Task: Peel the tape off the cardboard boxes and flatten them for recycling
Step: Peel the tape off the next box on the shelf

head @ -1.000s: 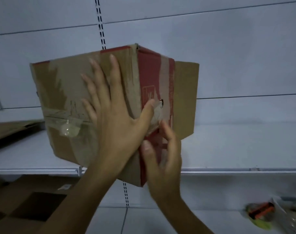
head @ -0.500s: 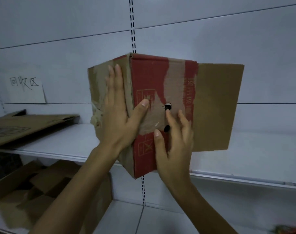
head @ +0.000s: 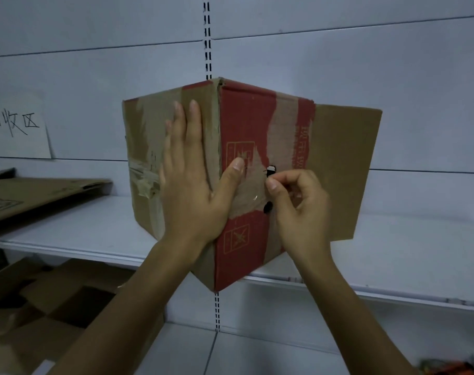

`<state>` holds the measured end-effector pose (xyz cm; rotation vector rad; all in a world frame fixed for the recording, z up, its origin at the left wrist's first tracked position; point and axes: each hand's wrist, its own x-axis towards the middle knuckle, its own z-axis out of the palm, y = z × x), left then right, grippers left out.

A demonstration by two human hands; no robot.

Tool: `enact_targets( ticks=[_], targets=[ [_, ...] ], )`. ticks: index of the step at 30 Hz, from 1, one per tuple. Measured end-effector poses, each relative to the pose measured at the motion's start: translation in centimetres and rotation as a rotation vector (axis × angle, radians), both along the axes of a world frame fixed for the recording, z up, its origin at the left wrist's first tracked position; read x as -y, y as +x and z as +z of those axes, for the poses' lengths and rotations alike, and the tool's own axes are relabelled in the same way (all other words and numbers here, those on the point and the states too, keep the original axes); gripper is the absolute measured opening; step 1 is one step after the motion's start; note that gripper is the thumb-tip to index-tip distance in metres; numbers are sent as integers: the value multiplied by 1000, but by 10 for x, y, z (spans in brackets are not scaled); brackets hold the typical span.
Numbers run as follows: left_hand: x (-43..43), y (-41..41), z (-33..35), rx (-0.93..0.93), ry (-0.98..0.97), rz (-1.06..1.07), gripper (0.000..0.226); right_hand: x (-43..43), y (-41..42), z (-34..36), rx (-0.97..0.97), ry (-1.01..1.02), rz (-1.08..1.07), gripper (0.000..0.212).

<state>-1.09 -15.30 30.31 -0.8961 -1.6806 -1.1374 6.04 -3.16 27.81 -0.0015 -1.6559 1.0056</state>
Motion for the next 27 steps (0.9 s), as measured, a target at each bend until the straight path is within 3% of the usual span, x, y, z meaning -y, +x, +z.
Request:
enact_targets(
  ticks=[6,10,12,16,21,25,27],
  targets=[
    [-22,1,-6,-17,40,22,76,12,16,-65,114,260,-82,14],
    [-52,13,-7,-28,40,85,67,22,39,-94,95,201,-100,11],
    [-62,19,-6,-40,-57,110,65,3,52,-92,84,172,-225,12],
    [-81,18,-6,-315,-379,296,58,-58,79,-77,107,22,-359,13],
    [-109,20,0,-335,-498,373,58,-65,87,-73,265,383,-487,13],
    [-111,11,6,-340,-550,393,54,-39,89,-91,322,385,-445,31],
    [-110,9,10,-342,-589,361,51,-15,91,-111,390,404,-410,23]
  ],
)
